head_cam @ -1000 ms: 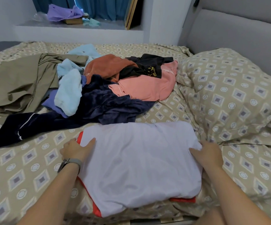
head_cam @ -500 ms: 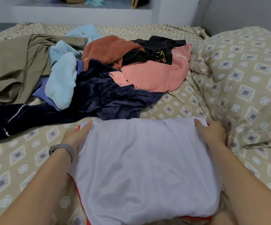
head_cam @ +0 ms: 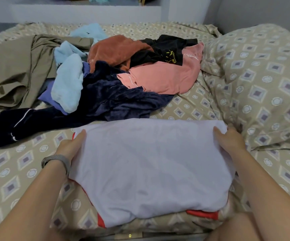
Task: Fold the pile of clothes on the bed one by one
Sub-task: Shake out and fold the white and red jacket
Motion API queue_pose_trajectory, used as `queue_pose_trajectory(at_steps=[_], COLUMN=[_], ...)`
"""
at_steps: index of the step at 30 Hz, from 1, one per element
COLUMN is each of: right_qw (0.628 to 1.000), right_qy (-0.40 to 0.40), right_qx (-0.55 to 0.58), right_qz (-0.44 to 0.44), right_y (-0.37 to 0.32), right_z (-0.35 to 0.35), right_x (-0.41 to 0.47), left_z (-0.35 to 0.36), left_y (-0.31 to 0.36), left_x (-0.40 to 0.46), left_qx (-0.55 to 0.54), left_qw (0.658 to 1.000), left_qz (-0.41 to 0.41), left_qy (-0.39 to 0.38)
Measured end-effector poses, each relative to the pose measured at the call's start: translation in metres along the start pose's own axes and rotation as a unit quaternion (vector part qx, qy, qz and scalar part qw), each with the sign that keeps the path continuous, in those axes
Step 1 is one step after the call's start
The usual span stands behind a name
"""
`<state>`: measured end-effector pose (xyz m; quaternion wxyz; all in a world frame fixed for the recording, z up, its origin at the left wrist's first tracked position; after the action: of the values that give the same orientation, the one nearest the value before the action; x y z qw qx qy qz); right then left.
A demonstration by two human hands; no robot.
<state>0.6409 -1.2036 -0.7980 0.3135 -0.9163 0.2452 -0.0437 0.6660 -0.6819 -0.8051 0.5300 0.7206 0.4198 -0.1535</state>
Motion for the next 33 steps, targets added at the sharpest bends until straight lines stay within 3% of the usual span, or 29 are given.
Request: queue_pose_trajectory(at_steps=[4, 8, 12, 16, 21, 24, 29, 33], right_qw=[0.991, 0.972, 0.898, 0.869, 0.896, 0.906, 0.908, 0.852], right_qy=[-0.131, -0.136, -0.13, -0.151, -0.075, -0.043, -0.015, 0.008], right_qx=[0.017, 0.176, 0.396, 0.446, 0.414, 0.395, 0.399, 0.474], right_qz=[0.022, 0.069, 0.139, 0.152, 0.14, 0.145, 0.131, 0.224], right_y=[0.014, 0.03, 0.029, 0.03, 0.039, 0.061, 0.092, 0.028], right_z=[-0.011, -0.022, -0.017, -0.002, 0.003, 0.011, 0.025, -0.007], right_x=[-0.046, -0.093, -0.13, -0.149, -0.15, -0.143, -0.118, -0.165], left_z=[-0.013, -0.015, -0.017, -0.011, -0.018, -0.029, -0.036, -0.035], left_y=[-0.022, -0.052, -0.07, -0.091, -0.103, -0.106, -0.115, -0.115], left_x=[-0.031, -0.06, -0.073, -0.092, -0.089, -0.082, -0.075, -0.071], left_qx=[0.102, 0.099, -0.017, -0.076, -0.147, -0.134, 0.044, 0.204], left_qw=[0.992, 0.972, 0.96, 0.95, 0.96, 0.966, 0.992, 0.976], left_qz=[-0.017, -0.085, -0.106, -0.127, -0.102, -0.101, -0.047, -0.006], left_qy=[-0.078, -0.197, -0.26, -0.274, -0.215, -0.196, -0.106, -0.079])
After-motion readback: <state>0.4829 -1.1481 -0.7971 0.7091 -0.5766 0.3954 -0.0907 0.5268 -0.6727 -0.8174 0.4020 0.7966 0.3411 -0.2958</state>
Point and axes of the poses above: each hand's wrist, its own x-axis towards the middle knuckle, its own z-axis out of the palm, y = z × x, the point moved 5 cm from there along x, towards the middle knuckle, and after that the axes turned 14 degrees about -z, right-handed, at the moved point
